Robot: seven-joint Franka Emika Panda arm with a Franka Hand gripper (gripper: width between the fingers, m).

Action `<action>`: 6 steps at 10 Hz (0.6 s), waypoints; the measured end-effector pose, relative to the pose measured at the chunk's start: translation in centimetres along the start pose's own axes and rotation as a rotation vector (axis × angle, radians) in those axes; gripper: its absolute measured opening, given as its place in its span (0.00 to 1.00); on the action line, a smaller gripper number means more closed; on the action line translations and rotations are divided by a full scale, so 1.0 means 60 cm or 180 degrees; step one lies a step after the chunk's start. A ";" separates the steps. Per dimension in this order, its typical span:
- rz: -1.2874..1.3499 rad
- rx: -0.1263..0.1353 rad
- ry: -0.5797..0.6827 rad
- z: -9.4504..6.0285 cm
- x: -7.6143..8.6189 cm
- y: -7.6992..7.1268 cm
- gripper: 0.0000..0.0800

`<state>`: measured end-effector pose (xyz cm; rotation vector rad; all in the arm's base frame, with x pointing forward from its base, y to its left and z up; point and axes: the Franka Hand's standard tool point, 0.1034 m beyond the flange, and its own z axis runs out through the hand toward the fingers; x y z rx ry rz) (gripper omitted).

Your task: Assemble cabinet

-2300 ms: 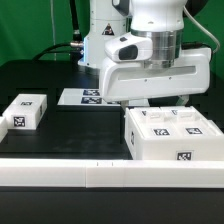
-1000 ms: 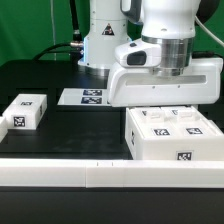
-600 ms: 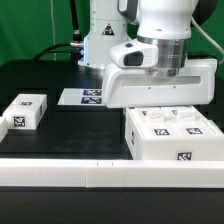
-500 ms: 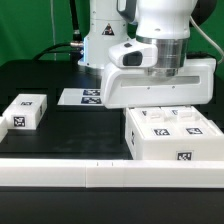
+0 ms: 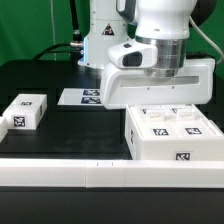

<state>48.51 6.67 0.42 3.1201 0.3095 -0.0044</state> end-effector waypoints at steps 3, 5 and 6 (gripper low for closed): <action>-0.0005 0.0000 -0.0002 0.000 0.000 -0.001 0.00; -0.0083 -0.0001 -0.0016 -0.011 0.001 0.001 0.00; -0.0094 -0.0003 -0.0027 -0.020 0.002 0.002 0.00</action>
Offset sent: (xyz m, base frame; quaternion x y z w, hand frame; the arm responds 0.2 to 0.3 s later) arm 0.0000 0.0000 0.0000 0.0000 0.0000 0.0000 1.0000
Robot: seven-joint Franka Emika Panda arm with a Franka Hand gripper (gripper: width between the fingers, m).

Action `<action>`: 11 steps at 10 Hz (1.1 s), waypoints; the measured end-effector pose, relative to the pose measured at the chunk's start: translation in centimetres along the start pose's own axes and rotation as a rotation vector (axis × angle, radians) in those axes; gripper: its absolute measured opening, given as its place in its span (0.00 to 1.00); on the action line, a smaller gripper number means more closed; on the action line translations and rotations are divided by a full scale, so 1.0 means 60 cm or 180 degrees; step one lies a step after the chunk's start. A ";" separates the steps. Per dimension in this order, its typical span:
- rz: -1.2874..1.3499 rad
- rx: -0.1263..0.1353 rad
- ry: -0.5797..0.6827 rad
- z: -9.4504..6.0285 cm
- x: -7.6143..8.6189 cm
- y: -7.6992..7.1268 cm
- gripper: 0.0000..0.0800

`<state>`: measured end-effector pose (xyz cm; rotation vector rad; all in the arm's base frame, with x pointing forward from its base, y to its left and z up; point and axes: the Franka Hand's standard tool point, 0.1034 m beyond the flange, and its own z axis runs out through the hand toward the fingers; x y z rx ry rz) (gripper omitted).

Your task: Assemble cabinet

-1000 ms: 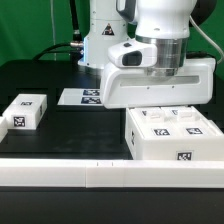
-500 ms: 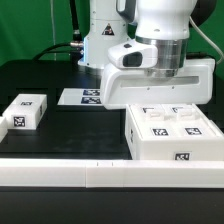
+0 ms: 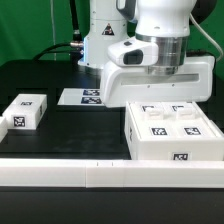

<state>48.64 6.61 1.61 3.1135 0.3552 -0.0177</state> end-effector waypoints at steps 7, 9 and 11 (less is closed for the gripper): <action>-0.0110 -0.0011 -0.0002 -0.042 0.007 0.001 0.00; -0.0141 -0.0016 0.0000 -0.045 0.008 0.006 0.00; -0.0100 -0.0007 -0.0064 -0.083 0.012 0.011 0.00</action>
Offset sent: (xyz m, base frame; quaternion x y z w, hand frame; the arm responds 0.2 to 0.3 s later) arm 0.0000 0.0000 0.0000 0.0000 0.0000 0.0000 1.0000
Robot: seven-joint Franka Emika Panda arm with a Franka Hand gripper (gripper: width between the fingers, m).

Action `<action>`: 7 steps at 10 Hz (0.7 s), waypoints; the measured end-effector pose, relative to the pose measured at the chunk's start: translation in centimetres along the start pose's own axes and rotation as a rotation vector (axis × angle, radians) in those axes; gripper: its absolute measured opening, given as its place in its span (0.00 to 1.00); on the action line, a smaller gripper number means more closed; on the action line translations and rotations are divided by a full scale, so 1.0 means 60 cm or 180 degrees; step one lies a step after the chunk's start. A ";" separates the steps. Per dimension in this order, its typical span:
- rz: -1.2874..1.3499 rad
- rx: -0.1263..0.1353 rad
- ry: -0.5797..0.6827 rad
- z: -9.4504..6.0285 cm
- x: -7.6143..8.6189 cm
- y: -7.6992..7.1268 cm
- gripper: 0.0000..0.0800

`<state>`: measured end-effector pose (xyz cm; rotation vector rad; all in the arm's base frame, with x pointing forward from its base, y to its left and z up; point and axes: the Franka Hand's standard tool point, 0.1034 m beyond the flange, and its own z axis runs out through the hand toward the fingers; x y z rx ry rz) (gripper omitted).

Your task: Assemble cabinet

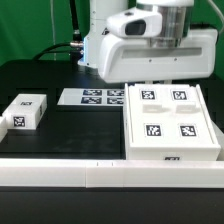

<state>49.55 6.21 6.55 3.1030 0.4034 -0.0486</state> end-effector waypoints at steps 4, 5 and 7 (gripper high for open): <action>-0.0009 0.0005 -0.0069 -0.016 -0.001 -0.002 0.00; -0.0009 0.0005 -0.0070 -0.016 -0.001 -0.002 0.00; 0.0010 -0.0002 -0.0048 -0.025 0.002 -0.008 0.00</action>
Offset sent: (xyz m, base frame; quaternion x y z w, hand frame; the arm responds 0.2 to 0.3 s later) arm 0.0000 0.0000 0.0000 0.0000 0.0000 0.0000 1.0000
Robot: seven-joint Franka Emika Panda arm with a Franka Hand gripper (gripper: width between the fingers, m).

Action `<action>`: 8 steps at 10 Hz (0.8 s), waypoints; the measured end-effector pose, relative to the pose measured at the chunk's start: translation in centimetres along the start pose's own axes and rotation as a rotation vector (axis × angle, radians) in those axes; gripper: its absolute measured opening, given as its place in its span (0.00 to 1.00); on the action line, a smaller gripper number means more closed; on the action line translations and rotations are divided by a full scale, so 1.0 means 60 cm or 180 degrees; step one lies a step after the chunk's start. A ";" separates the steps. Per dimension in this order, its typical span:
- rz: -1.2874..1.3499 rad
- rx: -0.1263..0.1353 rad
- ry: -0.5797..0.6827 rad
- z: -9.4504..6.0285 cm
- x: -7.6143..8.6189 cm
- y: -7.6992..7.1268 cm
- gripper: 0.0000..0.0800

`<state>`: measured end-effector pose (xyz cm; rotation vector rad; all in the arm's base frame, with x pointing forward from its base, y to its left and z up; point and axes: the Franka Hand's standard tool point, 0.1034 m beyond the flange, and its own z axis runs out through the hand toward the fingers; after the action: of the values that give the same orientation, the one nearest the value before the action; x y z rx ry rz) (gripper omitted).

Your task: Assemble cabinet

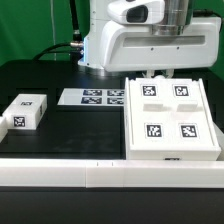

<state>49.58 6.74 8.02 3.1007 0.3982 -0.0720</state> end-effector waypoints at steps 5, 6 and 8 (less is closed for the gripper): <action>-0.0079 -0.0001 -0.0062 -0.027 0.008 0.005 0.00; -0.0080 0.0000 -0.0064 -0.026 0.008 0.005 0.00; -0.0080 0.0001 -0.0069 -0.025 0.006 0.005 0.00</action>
Offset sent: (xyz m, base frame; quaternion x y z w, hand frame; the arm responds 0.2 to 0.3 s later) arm 0.0204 -0.0093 0.0237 0.0066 -0.0249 -0.0222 0.9994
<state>50.09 6.57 9.50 3.0926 0.4364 -0.1058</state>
